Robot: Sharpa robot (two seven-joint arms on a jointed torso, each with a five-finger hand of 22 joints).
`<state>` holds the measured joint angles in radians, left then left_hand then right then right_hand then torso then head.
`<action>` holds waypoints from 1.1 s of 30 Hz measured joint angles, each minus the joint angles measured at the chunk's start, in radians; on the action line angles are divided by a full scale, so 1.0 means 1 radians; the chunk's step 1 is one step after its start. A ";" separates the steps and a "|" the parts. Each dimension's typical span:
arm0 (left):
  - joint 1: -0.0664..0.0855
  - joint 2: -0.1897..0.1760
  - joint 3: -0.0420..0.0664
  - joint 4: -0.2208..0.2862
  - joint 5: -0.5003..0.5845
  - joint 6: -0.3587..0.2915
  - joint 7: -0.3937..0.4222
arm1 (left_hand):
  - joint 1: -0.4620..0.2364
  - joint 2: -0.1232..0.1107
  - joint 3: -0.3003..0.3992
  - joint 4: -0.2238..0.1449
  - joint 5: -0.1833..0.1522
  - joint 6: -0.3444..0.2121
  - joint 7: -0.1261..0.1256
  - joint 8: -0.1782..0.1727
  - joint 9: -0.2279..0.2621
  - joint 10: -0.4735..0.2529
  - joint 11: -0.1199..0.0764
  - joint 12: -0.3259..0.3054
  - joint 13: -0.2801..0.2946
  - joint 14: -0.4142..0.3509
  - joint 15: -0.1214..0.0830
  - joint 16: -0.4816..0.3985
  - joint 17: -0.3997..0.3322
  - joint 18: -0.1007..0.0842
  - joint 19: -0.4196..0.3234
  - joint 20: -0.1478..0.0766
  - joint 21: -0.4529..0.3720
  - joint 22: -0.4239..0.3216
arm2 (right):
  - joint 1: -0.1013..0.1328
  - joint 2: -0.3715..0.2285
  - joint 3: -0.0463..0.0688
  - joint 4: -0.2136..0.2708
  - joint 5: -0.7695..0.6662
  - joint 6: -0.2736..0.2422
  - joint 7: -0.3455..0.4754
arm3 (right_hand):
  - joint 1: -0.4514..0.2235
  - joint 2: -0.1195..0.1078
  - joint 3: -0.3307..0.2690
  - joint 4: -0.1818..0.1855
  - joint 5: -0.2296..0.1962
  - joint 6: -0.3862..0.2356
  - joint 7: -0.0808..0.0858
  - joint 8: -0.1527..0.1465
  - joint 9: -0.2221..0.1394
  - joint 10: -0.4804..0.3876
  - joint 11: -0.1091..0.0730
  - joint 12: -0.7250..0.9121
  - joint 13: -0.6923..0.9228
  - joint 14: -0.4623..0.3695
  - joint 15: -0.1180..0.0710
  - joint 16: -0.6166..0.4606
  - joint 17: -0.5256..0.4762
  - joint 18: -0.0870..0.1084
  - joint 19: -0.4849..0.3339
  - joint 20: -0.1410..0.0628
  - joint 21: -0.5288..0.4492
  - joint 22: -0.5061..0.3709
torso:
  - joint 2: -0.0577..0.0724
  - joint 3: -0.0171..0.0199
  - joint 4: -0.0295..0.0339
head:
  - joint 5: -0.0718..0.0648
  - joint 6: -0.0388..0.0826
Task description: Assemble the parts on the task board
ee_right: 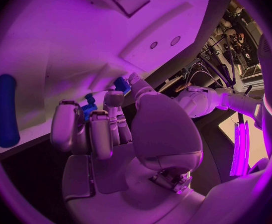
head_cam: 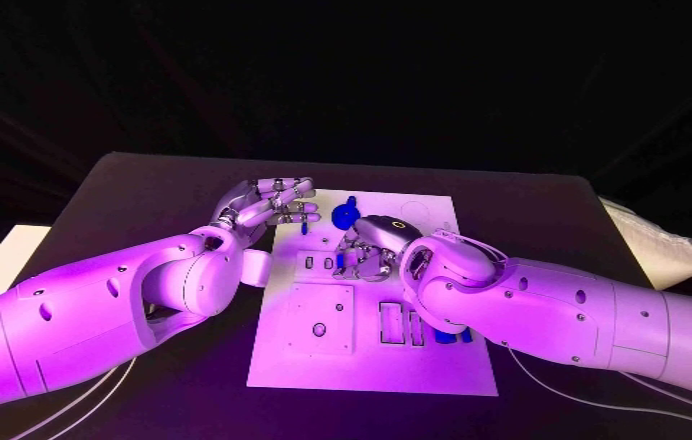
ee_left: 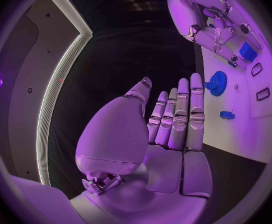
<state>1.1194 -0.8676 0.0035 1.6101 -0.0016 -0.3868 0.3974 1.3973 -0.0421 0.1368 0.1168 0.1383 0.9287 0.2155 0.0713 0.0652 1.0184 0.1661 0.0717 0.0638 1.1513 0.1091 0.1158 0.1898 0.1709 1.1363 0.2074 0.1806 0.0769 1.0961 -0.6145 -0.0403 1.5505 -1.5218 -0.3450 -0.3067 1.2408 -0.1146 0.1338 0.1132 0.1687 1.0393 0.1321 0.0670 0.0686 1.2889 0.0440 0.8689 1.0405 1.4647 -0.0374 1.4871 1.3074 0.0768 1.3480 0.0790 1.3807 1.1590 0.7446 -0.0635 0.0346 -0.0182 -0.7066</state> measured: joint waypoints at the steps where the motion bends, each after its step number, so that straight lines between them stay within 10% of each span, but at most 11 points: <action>1: 0.000 0.000 0.000 0.000 0.000 0.000 0.000 | 0.000 0.000 0.000 0.000 0.000 0.000 0.000 0.000 0.000 0.000 0.000 0.000 0.000 0.000 0.000 0.000 0.001 0.000 0.000 0.000 0.000 0.000 | -0.001 -0.002 0.000 0.003 0.000 -0.007 -0.001 | 0.000 0.000 0.000 0.000 0.000 0.000 0.000 0.000 0.000 0.000 0.000 0.000 0.000 0.000 0.000 0.000 0.000 0.000 0.000 0.000 0.000 0.000 | 0.000 0.0002 0.0000 | 0.000 0.000; 7: 0.000 0.001 -0.001 -0.005 0.000 0.000 -0.001 | 0.001 0.007 0.000 -0.006 0.000 0.004 -0.004 0.000 0.000 0.002 -0.002 0.000 0.000 0.013 -0.003 0.000 0.005 0.000 0.006 -0.001 0.000 -0.001 | -0.003 -0.029 0.003 0.039 0.000 -0.069 0.008 | 0.007 -0.007 -0.018 0.005 0.013 -0.012 -0.002 0.000 -0.002 -0.007 0.000 -0.006 -0.007 0.004 0.003 -0.006 0.000 0.000 0.000 0.000 -0.006 -0.007 | 0.000 0.0012 -0.0001 | 0.001 0.001; 16: 0.000 0.000 -0.002 -0.008 -0.023 0.007 -0.034 | -0.038 0.015 0.000 0.012 0.000 0.109 -0.047 0.013 0.004 0.196 -0.068 0.045 0.025 0.277 -0.087 0.158 0.146 0.000 0.213 -0.079 0.114 0.061 | 0.019 -0.107 0.014 0.108 0.030 -0.113 0.102 | 0.014 -0.014 -0.060 0.032 0.019 -0.034 0.006 0.000 -0.002 -0.014 0.007 -0.006 -0.008 0.000 0.007 -0.010 0.001 0.000 -0.007 0.007 -0.012 -0.018 | -0.003 0.0031 -0.0046 | -0.001 0.005; 18: 0.000 -0.002 -0.002 -0.008 -0.042 0.008 -0.058 | -0.056 -0.003 -0.010 0.025 -0.004 0.123 -0.061 0.013 0.005 0.253 -0.087 0.066 0.042 0.309 -0.106 0.282 0.250 0.000 0.270 -0.101 0.164 0.091 | 0.030 -0.132 0.016 0.126 0.051 -0.114 0.135 | 0.015 -0.012 -0.061 0.033 0.019 -0.034 0.006 0.000 -0.002 -0.018 0.008 -0.006 -0.008 0.000 0.007 -0.012 0.001 0.000 -0.010 0.005 -0.016 -0.024 | -0.005 0.0050 -0.0066 | 0.000 0.005; 20: 0.002 -0.005 -0.001 -0.006 -0.082 0.009 -0.105 | -0.084 -0.018 -0.031 0.045 -0.004 0.149 -0.088 0.026 0.013 0.330 -0.122 0.127 0.099 0.316 -0.132 0.733 0.684 -0.002 0.322 -0.129 0.332 0.243 | 0.047 -0.169 0.017 0.148 0.086 -0.114 0.177 | 0.033 0.006 -0.061 0.033 0.027 -0.035 0.007 0.000 -0.002 -0.025 0.007 -0.006 -0.010 0.000 0.007 -0.021 0.001 0.000 -0.018 0.007 -0.021 -0.033 | -0.007 0.0071 -0.0094 | 0.000 0.005; 23: 0.013 -0.009 -0.002 -0.001 -0.173 0.024 -0.215 | -0.126 -0.014 -0.063 0.078 -0.008 0.173 -0.111 0.060 0.029 0.360 -0.131 0.225 0.196 0.314 -0.147 1.088 0.990 -0.032 0.330 -0.152 0.591 0.514 | 0.077 -0.229 0.019 0.170 0.155 -0.114 0.228 | 0.056 0.021 -0.061 0.033 0.035 -0.035 0.007 0.000 -0.002 -0.025 0.007 -0.001 -0.010 0.000 0.007 -0.021 0.001 0.000 -0.018 0.007 -0.025 -0.037 | -0.010 0.0096 -0.0123 | 0.002 0.003; 33: 0.107 0.022 -0.001 -0.007 -0.601 0.232 -0.713 | -0.132 0.034 -0.145 0.166 -0.008 0.132 -0.111 0.191 0.096 0.188 -0.143 0.527 0.502 0.313 -0.152 1.358 1.118 -0.063 0.279 -0.163 0.965 0.918 | 0.166 -0.382 0.021 0.173 0.435 -0.115 0.305 | 0.076 0.040 -0.061 0.033 0.056 -0.035 0.007 0.000 -0.002 -0.032 0.007 0.004 -0.014 0.000 0.007 -0.033 0.000 0.000 -0.022 0.003 -0.030 -0.048 | -0.022 0.0158 -0.0225 | 0.013 -0.002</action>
<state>1.2261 -0.8456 0.0027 1.6026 -0.6022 -0.1550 -0.3154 1.2657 -0.0078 -0.0078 0.2825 0.1299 1.0611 0.1041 0.2621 0.1608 1.2064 0.0230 0.5990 0.5659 1.4639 -0.0433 1.4739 1.3082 0.1077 1.4156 0.0439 1.1451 0.9954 1.2622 -0.9970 -0.0193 1.7231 -1.0863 -0.4601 -0.0019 1.3165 -0.0741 0.0729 0.1466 0.2244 1.0039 0.1388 0.0671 0.0665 1.2567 0.0511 0.8732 1.0270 1.4646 -0.0303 1.4544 1.3079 0.0767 1.3263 0.0825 1.3506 1.1108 0.7230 -0.0476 0.0121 -0.0050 -0.7081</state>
